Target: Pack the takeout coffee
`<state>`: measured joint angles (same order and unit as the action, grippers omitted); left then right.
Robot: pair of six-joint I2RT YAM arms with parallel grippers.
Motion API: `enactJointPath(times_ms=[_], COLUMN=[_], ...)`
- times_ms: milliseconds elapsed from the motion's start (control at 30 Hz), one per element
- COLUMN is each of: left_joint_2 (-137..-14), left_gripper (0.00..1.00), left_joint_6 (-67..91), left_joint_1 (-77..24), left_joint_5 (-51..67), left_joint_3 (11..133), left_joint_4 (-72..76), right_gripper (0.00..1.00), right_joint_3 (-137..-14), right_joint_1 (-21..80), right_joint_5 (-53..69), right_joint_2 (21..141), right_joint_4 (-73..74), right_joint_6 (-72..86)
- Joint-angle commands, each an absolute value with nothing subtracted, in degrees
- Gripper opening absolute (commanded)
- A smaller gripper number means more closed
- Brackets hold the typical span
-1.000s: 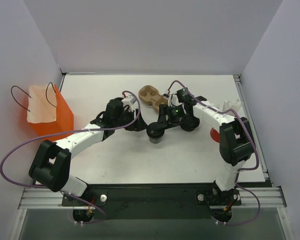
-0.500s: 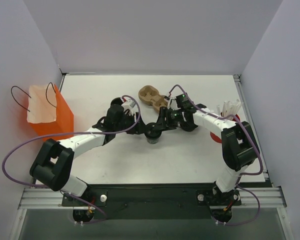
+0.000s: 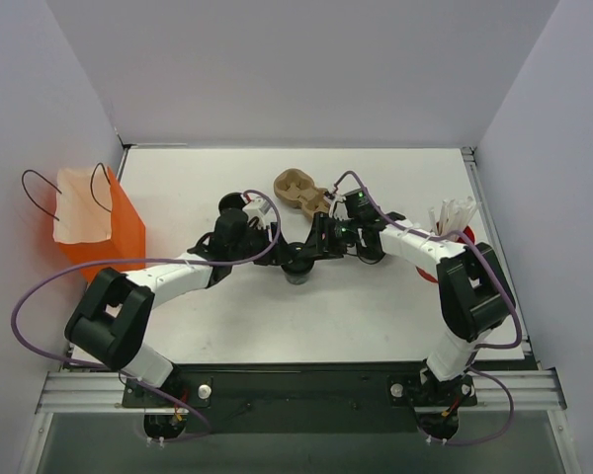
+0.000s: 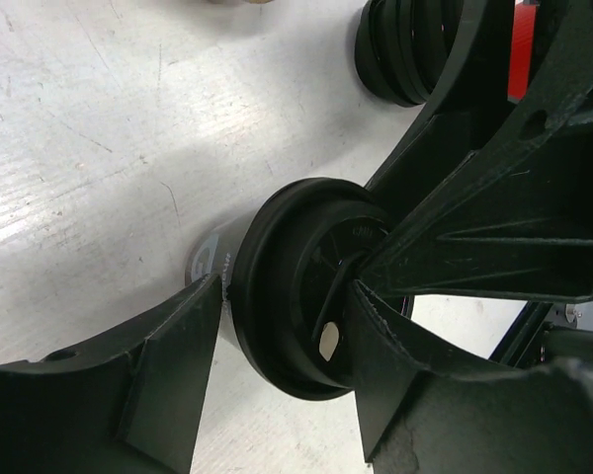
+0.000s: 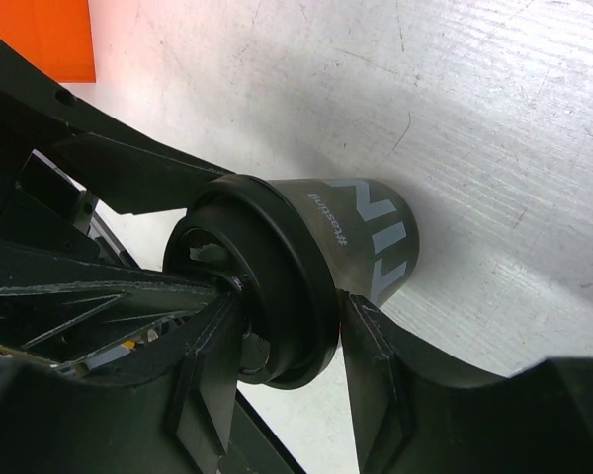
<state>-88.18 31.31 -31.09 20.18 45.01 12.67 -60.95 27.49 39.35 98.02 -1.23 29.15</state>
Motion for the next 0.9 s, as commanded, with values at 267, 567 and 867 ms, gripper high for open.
enactJointPath(times_ms=[267,567,867], left_joint_2=[-89.1,-88.2,-90.3], left_gripper=[0.56,0.55,0.54], left_joint_6=[27.5,28.3,27.5], left_joint_1=[-33.5,-33.5,-33.4], left_joint_5=[9.1,9.1,15.2], left_joint_3=[41.6,38.2,38.8], left_joint_4=[9.2,11.2,13.5], right_gripper=[0.54,0.56,0.42], right_joint_3=[-59.9,-58.6,-56.5], right_joint_1=[26.3,20.8,18.9], right_joint_5=[39.5,44.4,46.2], right_joint_2=[94.3,89.7,91.3], right_joint_4=[-2.9,-4.7,-7.0], right_joint_6=[31.5,32.3,31.5])
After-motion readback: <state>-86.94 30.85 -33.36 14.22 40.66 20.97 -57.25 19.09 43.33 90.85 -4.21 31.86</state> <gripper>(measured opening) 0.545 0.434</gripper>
